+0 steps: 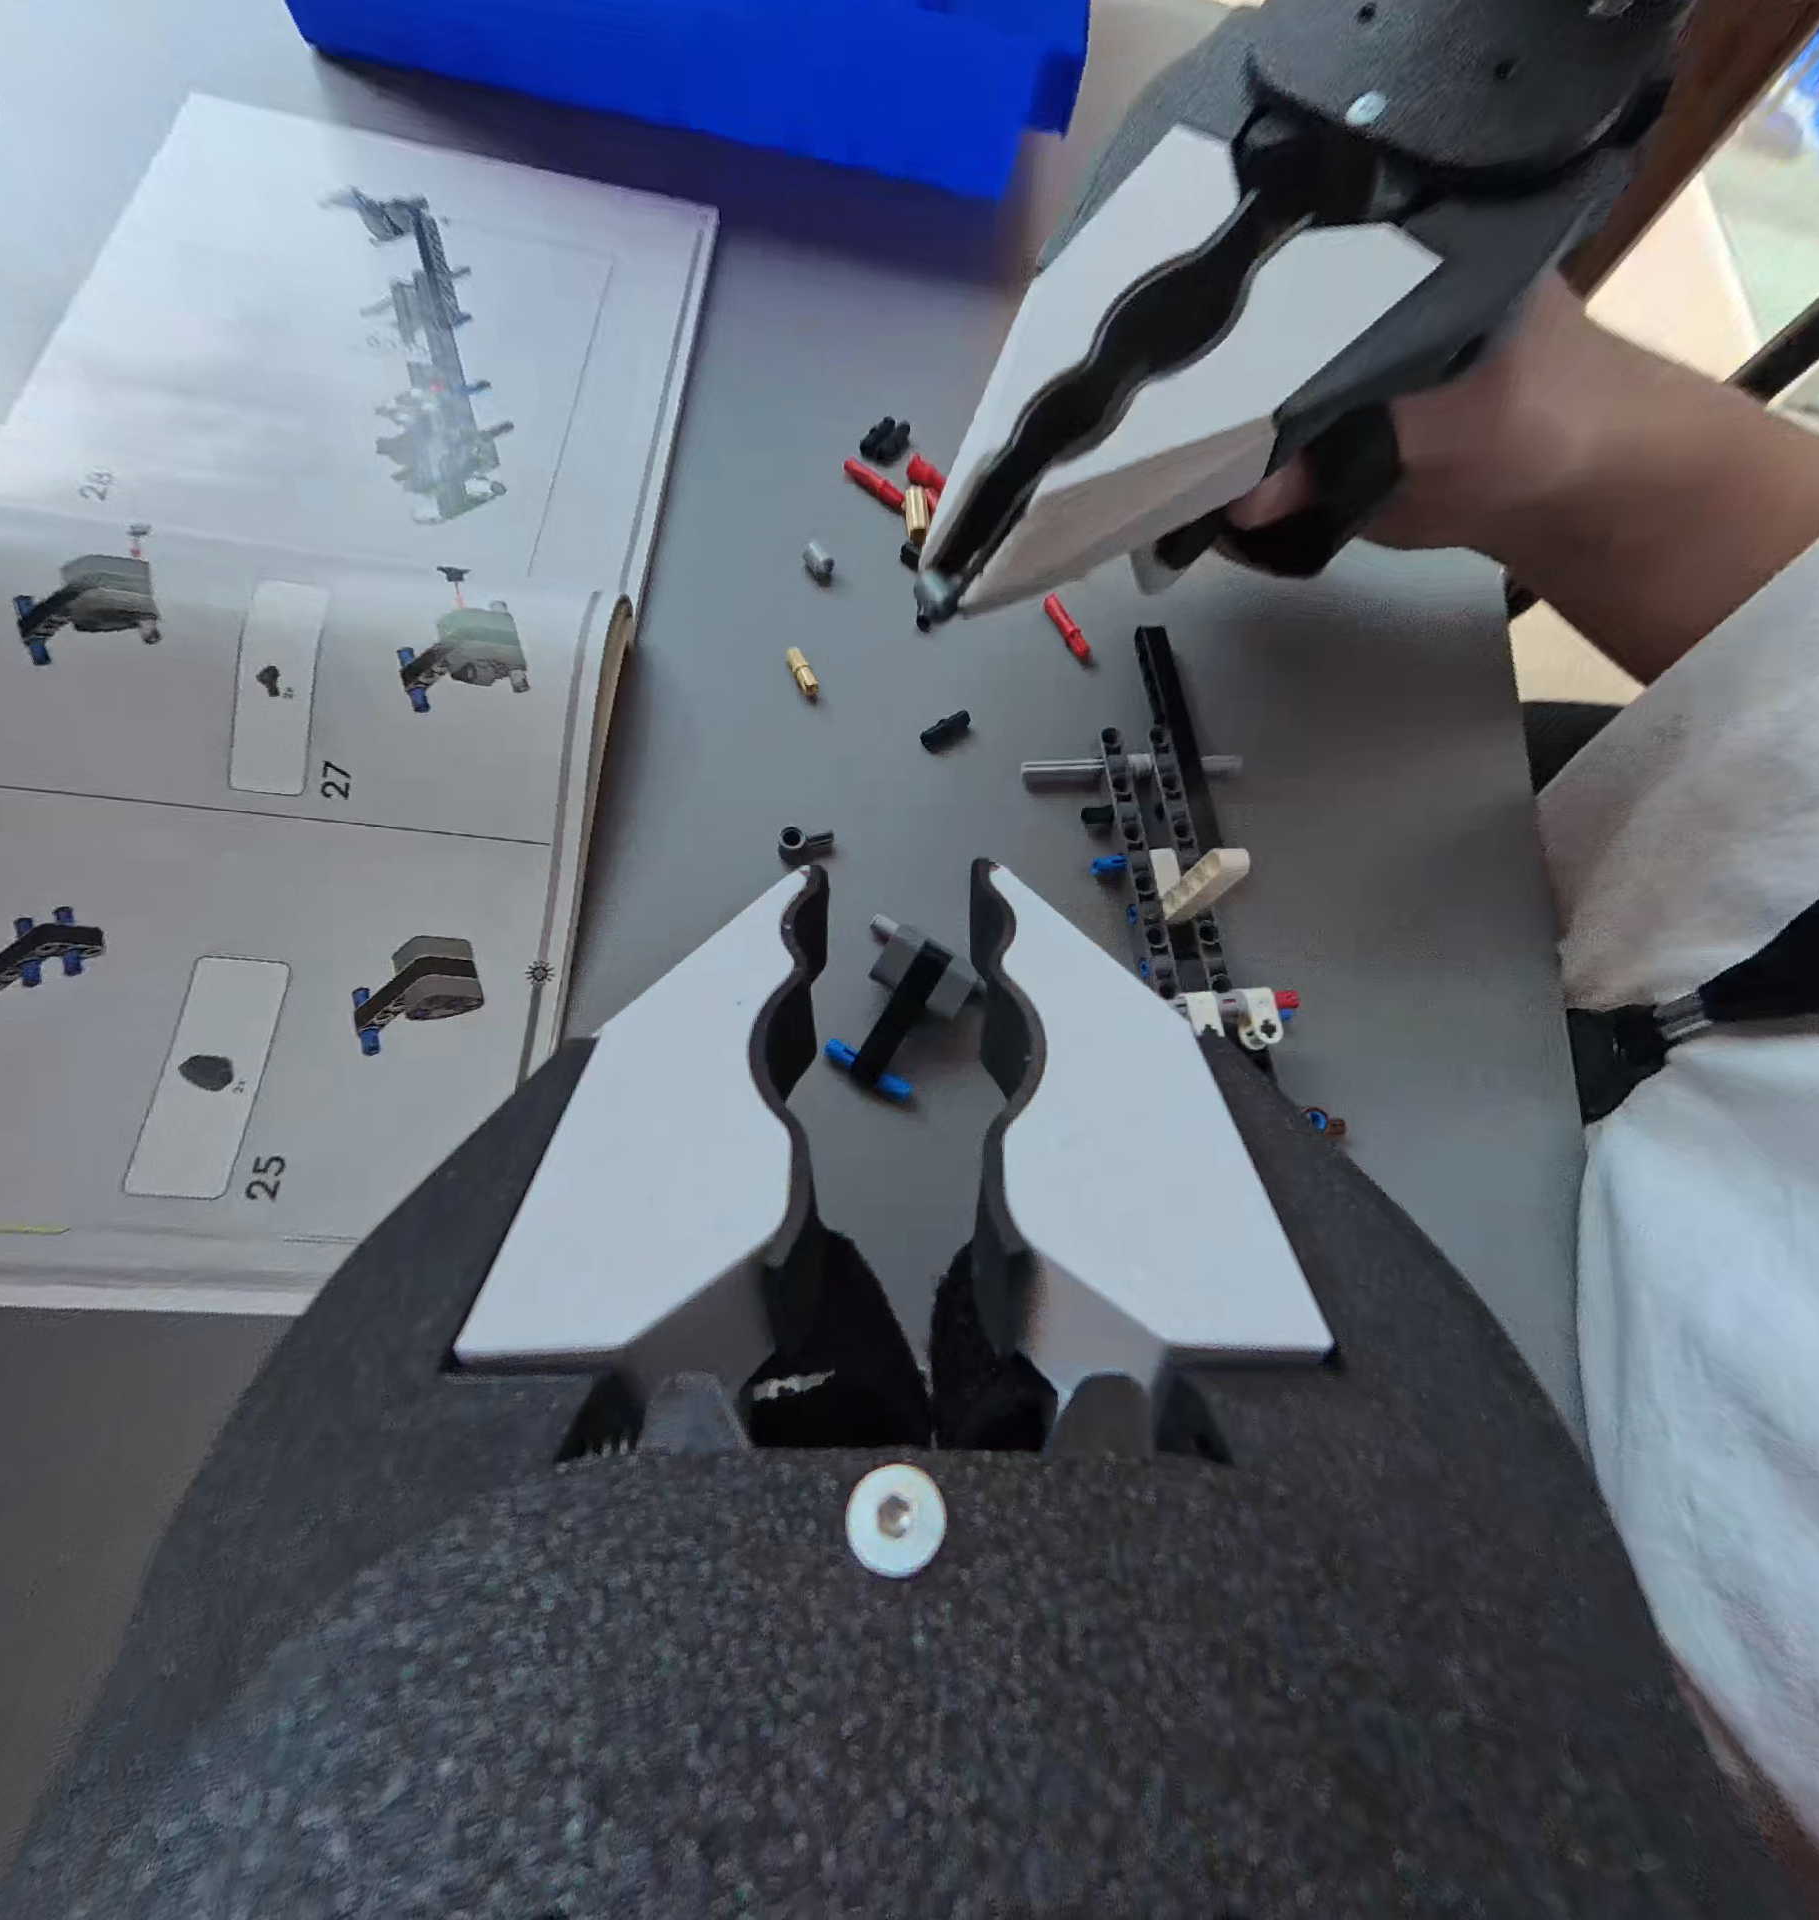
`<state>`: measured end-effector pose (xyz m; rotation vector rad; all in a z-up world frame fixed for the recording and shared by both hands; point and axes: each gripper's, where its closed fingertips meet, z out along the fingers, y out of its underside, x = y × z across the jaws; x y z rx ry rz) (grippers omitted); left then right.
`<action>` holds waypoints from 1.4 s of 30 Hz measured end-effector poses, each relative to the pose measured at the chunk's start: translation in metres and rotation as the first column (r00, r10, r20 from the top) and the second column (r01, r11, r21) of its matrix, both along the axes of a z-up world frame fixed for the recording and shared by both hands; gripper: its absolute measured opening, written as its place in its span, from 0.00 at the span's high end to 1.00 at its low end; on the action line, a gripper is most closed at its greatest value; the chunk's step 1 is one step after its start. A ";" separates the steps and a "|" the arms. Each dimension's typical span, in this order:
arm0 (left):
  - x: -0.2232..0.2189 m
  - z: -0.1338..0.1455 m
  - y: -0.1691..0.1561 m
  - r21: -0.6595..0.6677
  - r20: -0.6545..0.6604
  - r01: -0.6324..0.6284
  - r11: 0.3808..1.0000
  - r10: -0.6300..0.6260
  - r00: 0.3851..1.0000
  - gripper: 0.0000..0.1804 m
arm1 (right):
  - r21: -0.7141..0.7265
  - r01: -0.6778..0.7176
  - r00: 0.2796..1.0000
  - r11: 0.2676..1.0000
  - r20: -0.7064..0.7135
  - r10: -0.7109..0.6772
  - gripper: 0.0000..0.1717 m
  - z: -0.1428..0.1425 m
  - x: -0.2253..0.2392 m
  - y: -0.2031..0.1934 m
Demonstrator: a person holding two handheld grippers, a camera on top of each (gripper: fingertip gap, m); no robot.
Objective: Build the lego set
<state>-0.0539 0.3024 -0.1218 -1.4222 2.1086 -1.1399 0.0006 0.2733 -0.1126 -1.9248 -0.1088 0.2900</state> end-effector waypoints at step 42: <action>-0.024 0.003 0.003 -0.033 0.210 0.001 0.999 0.006 0.978 0.94 | 0.010 -0.667 0.613 0.745 0.576 0.541 0.97 -0.013 -0.079 0.042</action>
